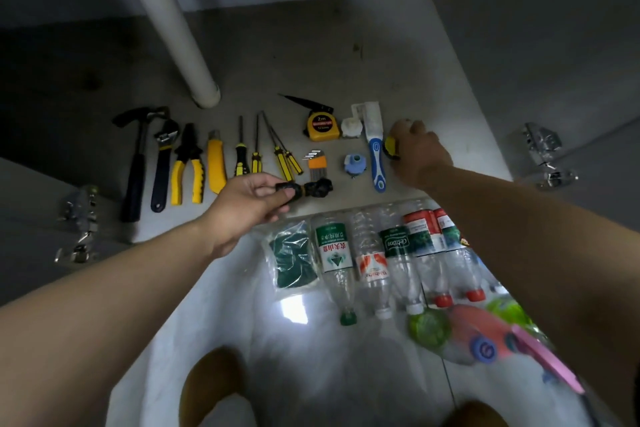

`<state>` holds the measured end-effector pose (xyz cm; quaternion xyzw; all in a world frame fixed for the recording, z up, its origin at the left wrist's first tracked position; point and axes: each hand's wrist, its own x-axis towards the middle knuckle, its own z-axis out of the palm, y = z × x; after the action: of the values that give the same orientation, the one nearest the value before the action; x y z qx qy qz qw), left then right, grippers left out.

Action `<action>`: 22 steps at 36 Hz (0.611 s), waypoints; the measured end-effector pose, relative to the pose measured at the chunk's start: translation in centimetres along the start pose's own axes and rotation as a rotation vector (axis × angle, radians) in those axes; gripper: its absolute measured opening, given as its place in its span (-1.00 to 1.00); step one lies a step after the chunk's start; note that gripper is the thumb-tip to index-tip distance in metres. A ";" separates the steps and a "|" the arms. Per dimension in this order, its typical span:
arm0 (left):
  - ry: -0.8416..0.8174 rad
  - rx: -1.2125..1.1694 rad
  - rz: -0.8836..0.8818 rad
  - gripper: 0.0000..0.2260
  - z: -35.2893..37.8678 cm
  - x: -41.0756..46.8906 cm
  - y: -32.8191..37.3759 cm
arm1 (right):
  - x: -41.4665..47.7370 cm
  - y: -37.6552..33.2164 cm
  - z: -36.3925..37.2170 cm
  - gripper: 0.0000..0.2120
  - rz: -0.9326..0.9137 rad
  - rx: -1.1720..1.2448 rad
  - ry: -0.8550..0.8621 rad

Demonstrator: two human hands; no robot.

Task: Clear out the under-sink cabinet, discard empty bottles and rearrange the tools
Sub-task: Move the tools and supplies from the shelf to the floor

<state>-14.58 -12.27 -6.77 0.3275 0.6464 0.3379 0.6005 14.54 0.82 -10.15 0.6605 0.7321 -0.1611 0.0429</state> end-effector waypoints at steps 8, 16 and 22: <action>-0.068 -0.002 -0.134 -0.82 -2.3 -4.7 -3.3 | -2.9 0.3 0.5 -0.43 0.103 0.061 0.030; 0.081 -0.145 -0.174 -0.80 -5.7 -8.3 -7.4 | -3.6 0.5 0.0 -0.23 -0.066 -0.046 -0.205; 0.206 -0.217 -0.214 -0.85 -7.1 -8.5 -9.4 | -5.7 -0.6 1.3 -0.59 0.016 0.020 0.045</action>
<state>-21.29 -24.90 -9.47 0.1536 0.6955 0.3717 0.5954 14.46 -4.98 -9.69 0.6701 0.7260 -0.1531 0.0214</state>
